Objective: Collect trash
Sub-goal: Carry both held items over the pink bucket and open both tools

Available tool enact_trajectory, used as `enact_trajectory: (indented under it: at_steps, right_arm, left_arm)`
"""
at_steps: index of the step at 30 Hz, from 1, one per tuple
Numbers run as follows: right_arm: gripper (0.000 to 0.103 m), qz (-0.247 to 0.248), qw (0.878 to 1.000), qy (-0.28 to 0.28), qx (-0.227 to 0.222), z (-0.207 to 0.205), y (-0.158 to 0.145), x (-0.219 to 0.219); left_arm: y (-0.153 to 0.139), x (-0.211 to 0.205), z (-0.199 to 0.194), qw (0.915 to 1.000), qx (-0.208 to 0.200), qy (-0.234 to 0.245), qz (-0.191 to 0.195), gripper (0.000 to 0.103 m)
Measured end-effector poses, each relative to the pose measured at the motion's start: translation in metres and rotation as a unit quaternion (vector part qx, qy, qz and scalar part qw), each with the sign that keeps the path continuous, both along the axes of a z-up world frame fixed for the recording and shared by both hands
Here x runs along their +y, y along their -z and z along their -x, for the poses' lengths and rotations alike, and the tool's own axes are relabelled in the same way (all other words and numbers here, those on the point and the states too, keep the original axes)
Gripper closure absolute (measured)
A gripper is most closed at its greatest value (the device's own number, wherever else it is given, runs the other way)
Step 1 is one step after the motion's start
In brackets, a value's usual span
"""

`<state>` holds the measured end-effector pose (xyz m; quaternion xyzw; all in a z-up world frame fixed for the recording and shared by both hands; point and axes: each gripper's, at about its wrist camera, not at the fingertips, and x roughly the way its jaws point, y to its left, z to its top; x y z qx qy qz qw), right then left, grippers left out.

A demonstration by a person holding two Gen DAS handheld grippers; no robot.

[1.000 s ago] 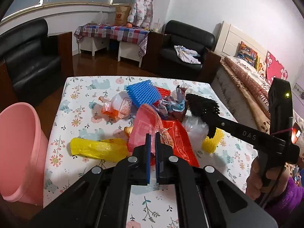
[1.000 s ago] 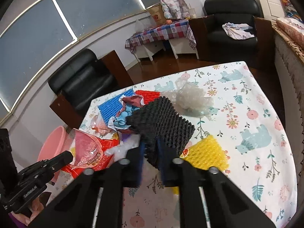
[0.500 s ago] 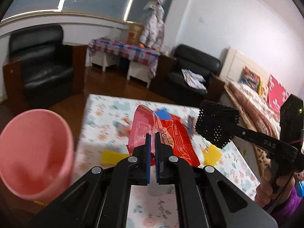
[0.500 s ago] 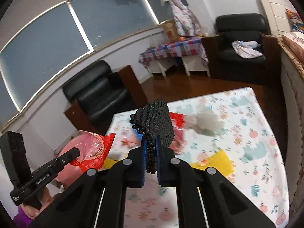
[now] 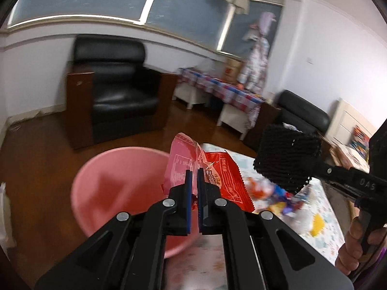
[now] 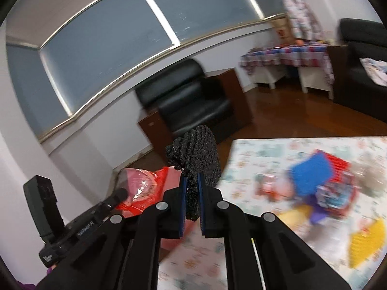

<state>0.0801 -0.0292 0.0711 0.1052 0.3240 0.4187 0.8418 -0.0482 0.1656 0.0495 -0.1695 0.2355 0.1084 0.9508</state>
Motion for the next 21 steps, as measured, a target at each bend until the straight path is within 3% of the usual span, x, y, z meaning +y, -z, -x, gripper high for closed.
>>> enact_trajectory:
  at_steps: [8, 16, 18, 20, 21]
  right_arm:
    - [0.095, 0.026, 0.997, -0.061, 0.031, -0.003, 0.03, 0.091]
    - [0.093, 0.052, 0.993, -0.074, 0.069, -0.012, 0.07, 0.119]
    - [0.086, 0.059, 0.993, -0.076, 0.072, -0.012, 0.074, 0.122]
    - [0.064, 0.06, 0.993, -0.076, 0.07, -0.012, 0.078, 0.123]
    - [0.059, 0.06, 0.993, -0.075, 0.066, -0.011, 0.078, 0.122]
  left_arm:
    - [0.023, 0.046, 0.016, 0.9977, 0.035, -0.057, 0.011, 0.1]
    - [0.039, 0.064, 0.021, 0.9954, 0.05, -0.078, 0.026, 0.099]
    - [0.04, 0.066, 0.019, 0.995, 0.053, -0.08, 0.031, 0.099]
    - [0.042, 0.068, 0.017, 0.9945, 0.058, -0.081, 0.033, 0.098]
    - [0.043, 0.069, 0.016, 0.9941, 0.063, -0.08, 0.037, 0.098]
